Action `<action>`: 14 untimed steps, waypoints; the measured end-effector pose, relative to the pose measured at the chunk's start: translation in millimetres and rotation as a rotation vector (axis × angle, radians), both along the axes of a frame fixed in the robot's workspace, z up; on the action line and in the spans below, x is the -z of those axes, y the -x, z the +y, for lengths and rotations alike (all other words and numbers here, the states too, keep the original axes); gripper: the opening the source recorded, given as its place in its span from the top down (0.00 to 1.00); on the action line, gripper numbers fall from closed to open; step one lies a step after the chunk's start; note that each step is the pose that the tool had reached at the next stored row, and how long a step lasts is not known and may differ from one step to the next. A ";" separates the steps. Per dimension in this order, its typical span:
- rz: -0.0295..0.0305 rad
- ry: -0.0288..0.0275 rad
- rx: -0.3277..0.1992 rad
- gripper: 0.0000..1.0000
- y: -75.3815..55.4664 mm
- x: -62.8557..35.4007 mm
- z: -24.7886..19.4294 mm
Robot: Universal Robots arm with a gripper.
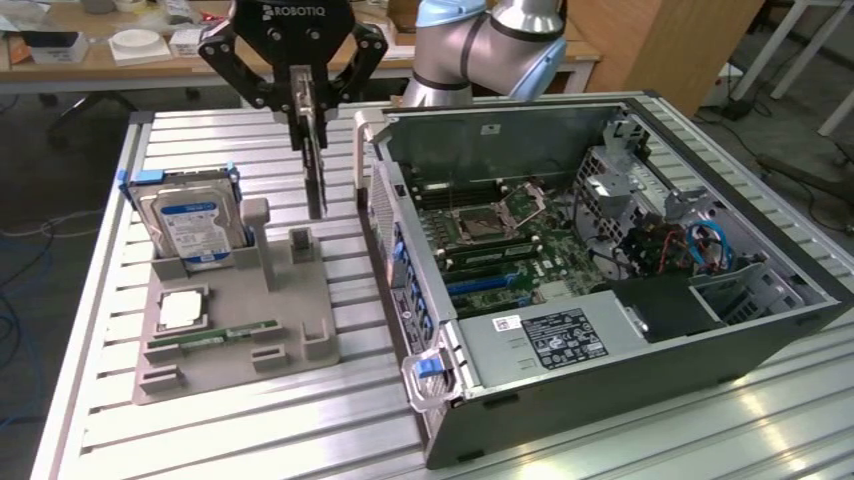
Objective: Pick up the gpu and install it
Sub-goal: 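Pick up the gpu and move the gpu toward the slot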
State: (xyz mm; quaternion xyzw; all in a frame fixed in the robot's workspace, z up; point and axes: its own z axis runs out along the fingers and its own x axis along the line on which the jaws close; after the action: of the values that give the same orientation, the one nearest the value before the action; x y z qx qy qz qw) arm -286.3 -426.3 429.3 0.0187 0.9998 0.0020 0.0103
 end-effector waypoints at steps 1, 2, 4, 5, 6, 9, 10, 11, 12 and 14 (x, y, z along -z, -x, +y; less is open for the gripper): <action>0.0000 0.0000 0.000 0.74 -1.1 0.0 0.0; 0.0000 0.0000 0.000 0.74 -2.1 0.0 0.0; 0.0000 0.0001 0.000 0.74 -4.6 0.0 0.0; 0.0000 0.0000 0.000 0.74 -6.2 0.1 0.0; 0.0001 0.0001 0.000 0.74 -8.0 0.0 0.0; 0.0000 0.0000 0.000 0.74 -13.1 0.2 0.0; 0.0000 0.0000 0.000 0.74 -14.8 0.2 0.0; 0.0000 0.0000 0.000 0.74 -16.2 0.2 0.0; 0.0000 0.0000 0.000 0.74 -17.6 0.2 0.0; 0.0000 0.0000 0.000 0.74 -20.4 0.3 0.0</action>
State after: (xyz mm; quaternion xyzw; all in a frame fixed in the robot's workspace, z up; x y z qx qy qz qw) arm -265.8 -426.3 429.0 0.0187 0.9998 0.0021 0.0103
